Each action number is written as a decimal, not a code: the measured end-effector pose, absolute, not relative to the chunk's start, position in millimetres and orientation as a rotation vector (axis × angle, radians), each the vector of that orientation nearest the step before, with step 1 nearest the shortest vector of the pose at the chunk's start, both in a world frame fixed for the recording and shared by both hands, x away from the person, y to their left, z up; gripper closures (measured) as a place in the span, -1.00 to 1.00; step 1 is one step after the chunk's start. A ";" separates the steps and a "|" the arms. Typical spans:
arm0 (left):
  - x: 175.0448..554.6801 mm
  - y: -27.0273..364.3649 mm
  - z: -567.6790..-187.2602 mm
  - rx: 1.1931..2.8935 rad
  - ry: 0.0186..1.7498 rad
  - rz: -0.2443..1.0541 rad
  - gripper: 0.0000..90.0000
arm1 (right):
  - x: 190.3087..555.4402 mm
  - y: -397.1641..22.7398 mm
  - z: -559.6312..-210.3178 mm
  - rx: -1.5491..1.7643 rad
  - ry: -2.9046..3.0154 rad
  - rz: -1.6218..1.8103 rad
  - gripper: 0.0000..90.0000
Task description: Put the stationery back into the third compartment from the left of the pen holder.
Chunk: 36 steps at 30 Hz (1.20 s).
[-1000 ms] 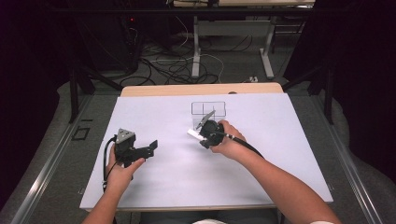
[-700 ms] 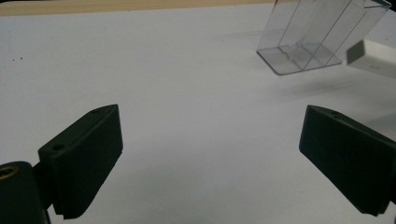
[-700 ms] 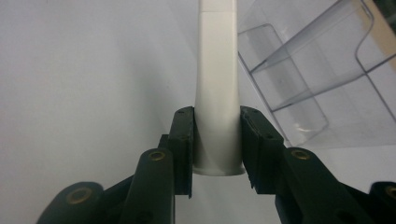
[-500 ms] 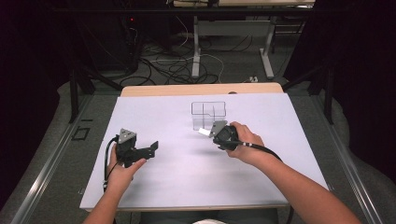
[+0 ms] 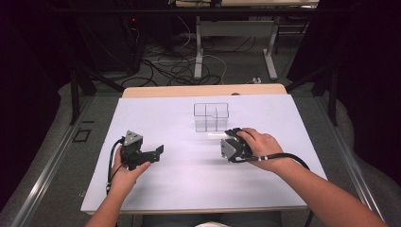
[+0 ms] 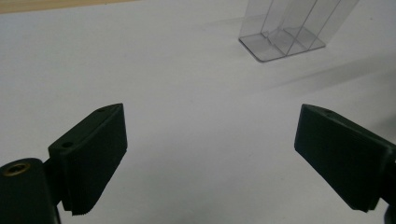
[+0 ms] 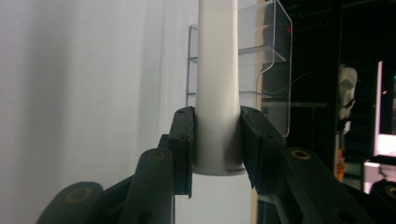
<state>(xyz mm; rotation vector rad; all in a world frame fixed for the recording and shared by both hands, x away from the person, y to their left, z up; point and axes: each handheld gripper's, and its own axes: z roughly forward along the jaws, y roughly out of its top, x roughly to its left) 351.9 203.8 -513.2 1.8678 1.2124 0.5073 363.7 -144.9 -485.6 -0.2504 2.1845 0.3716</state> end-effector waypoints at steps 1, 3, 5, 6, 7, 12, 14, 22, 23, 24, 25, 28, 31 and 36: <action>352.0 201.8 -514.0 1.850 1.211 0.509 -0.79 | 362.4 -145.0 -485.8 -0.276 2.171 0.362 0.48; 352.2 200.7 -511.9 1.863 1.211 0.487 -0.79 | 359.2 -145.0 -486.7 -0.307 2.147 0.329 0.48; 353.2 199.0 -510.1 1.858 1.206 0.479 -0.79 | 358.3 -144.2 -487.9 -0.369 2.123 0.307 0.48; 353.6 198.5 -508.3 1.865 1.200 0.469 -0.80 | 357.8 -143.4 -488.0 -0.407 2.107 0.282 0.48; 354.1 197.3 -506.9 1.862 1.192 0.460 -0.82 | 356.7 -143.0 -488.3 -0.438 2.091 0.259 0.48; 355.9 189.1 -498.8 1.909 1.125 0.445 -0.89 | 351.9 -137.1 -484.7 -0.577 2.021 0.152 0.48; 357.0 185.2 -494.5 1.916 1.102 0.454 -0.85 | 350.9 -133.7 -481.4 -0.629 1.993 0.115 0.48; 363.6 165.4 -478.5 1.982 0.990 0.391 -0.64 | 350.2 -120.3 -477.8 -0.836 1.843 0.014 0.48; 364.5 162.7 -476.8 1.987 0.974 0.377 -0.63 | 349.1 -119.2 -478.9 -0.854 1.830 0.005 0.48; 365.5 160.3 -474.9 1.996 0.956 0.362 -0.60 | 348.4 -117.1 -479.0 -0.887 1.819 -0.011 0.48; 365.9 157.5 -473.6 2.000 0.940 0.343 -0.56 | 347.7 -116.5 -481.2 -0.900 1.800 -0.003 0.48; 366.3 149.1 -470.0 2.037 0.877 0.316 -0.47 | 345.0 -114.6 -486.2 -0.931 1.789 -0.015 0.48; 366.5 141.3 -469.5 2.055 0.831 0.299 -0.40 | 342.2 -113.1 -491.2 -0.959 1.775 -0.027 0.48; 367.4 128.6 -468.9 2.096 0.779 0.269 -0.34 | 340.0 -113.7 -495.5 -0.988 1.762 -0.031 0.48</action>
